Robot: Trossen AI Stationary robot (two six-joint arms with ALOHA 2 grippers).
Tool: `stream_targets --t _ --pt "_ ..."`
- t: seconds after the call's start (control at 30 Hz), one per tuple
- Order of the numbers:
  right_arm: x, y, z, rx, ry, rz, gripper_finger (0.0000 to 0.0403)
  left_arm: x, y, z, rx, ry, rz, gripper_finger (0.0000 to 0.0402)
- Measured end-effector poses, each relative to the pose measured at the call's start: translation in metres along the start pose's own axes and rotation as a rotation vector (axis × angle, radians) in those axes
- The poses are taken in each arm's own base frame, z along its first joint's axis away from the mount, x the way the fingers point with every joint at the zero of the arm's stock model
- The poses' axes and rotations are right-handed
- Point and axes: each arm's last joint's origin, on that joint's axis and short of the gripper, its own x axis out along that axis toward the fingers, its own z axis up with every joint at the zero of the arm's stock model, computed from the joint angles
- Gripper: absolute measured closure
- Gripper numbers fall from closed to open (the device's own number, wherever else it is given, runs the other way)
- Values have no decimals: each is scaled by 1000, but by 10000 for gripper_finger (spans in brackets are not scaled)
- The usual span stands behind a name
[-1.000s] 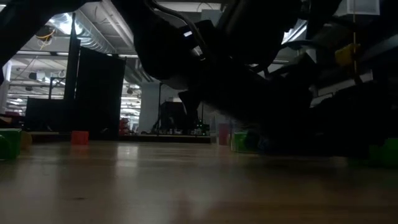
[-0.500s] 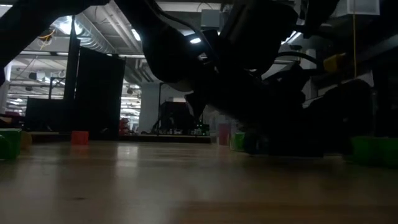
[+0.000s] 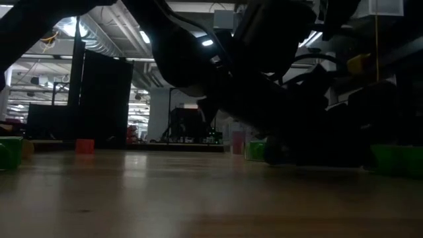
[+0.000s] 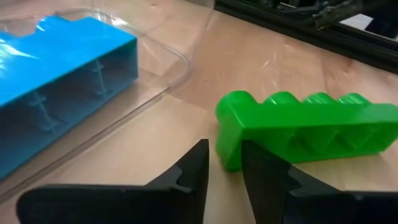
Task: Sort blocks by size
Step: Put the top large green 4 stud game piece into the bottom transparent bin
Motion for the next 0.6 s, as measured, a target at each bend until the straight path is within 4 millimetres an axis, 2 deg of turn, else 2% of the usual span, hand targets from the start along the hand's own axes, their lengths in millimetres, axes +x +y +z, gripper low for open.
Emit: stream_targets --t 0.13,0.27,0.43,0.6 --pt "0 1 -1 3 19 31 397 1 2 1 -3 -1 4 317" --pt "-1 4 -6 52 113 125 397 1 2 1 4 -4 -2 317" --pt "-5 15 -25 65 211 84 397 1 2 1 15 -3 -5 318" --pt "-13 38 -50 78 204 4 397 1 2 1 19 0 -3 318"
